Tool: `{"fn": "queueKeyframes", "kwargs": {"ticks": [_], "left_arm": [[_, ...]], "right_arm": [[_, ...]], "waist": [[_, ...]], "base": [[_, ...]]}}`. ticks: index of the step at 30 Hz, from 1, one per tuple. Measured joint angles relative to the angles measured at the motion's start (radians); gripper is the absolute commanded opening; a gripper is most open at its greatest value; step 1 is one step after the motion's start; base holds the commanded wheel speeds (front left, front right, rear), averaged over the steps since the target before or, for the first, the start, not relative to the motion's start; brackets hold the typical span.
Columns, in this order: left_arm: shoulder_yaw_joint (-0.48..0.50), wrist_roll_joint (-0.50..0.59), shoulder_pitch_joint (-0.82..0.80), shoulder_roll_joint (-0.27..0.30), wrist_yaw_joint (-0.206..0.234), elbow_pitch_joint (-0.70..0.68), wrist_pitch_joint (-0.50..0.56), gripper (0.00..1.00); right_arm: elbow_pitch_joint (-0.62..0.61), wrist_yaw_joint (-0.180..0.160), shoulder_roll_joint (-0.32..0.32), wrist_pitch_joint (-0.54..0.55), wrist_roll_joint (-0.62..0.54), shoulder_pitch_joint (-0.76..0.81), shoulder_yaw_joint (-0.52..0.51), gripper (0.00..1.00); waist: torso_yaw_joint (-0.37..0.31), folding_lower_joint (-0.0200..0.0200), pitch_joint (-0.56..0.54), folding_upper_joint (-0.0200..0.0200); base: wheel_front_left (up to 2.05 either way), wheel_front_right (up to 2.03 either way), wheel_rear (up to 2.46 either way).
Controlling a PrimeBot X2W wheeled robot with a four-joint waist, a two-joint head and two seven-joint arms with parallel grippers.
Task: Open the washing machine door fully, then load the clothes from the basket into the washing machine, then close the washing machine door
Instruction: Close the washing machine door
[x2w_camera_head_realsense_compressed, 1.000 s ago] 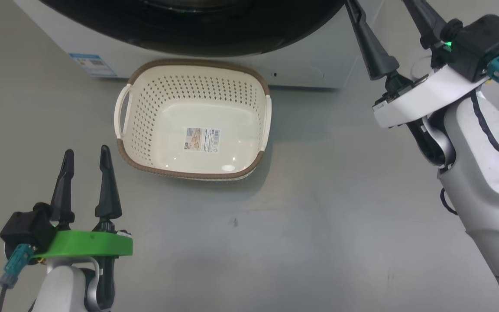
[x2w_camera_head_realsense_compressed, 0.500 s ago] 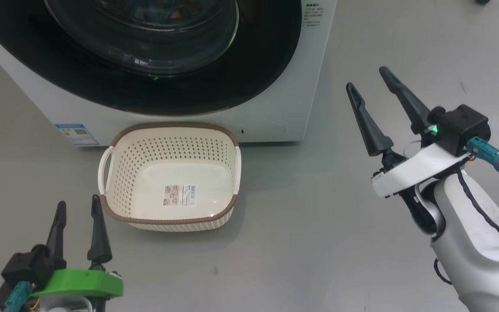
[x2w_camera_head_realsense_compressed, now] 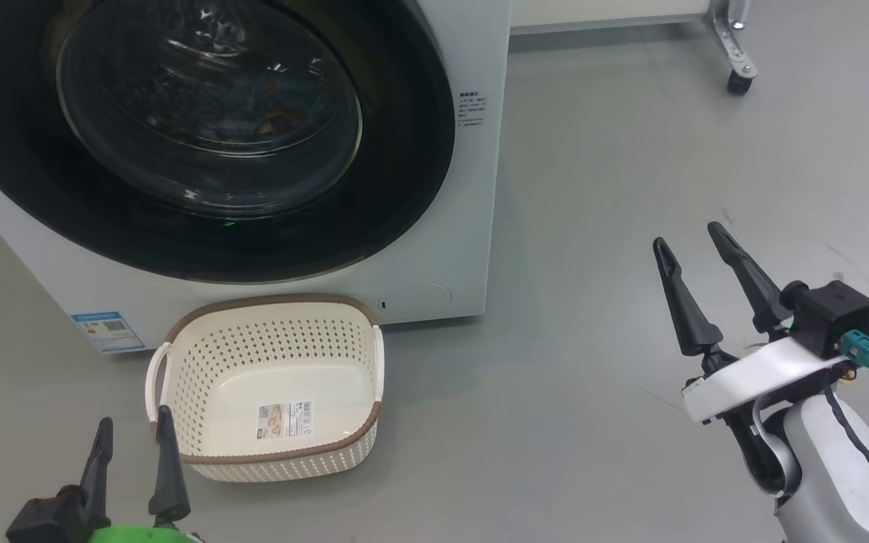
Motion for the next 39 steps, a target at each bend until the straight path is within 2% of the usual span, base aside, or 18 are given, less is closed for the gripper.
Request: {"fn": "queueKeyframes", "kwargs": {"ticks": [13, 27, 39], "left_arm": [[0.002, 0.007, 0.037, 0.001, -0.008, -0.008, 0.000, 1.00], [-0.002, 0.007, 0.055, 0.001, -0.008, -0.018, 0.000, 1.00], [-0.002, 0.007, 0.058, 0.001, -0.009, -0.024, 0.000, 1.00]], "right_arm": [[-0.015, 0.000, 0.006, 0.000, -0.033, 0.129, -0.102, 1.00], [-0.001, 0.000, 0.021, 0.000, -0.063, 0.196, -0.185, 1.00], [0.003, 0.000, 0.047, 0.000, -0.074, 0.203, -0.200, 1.00]], "waist": [[-0.048, 0.0000, -0.041, 0.0000], [-0.034, 0.0001, -0.045, 0.0000], [-0.020, 0.0000, -0.042, 0.0000]], "base": [[0.00, 0.00, 0.00], [0.00, 0.00, 0.00], [0.00, 0.00, 0.00]]}}
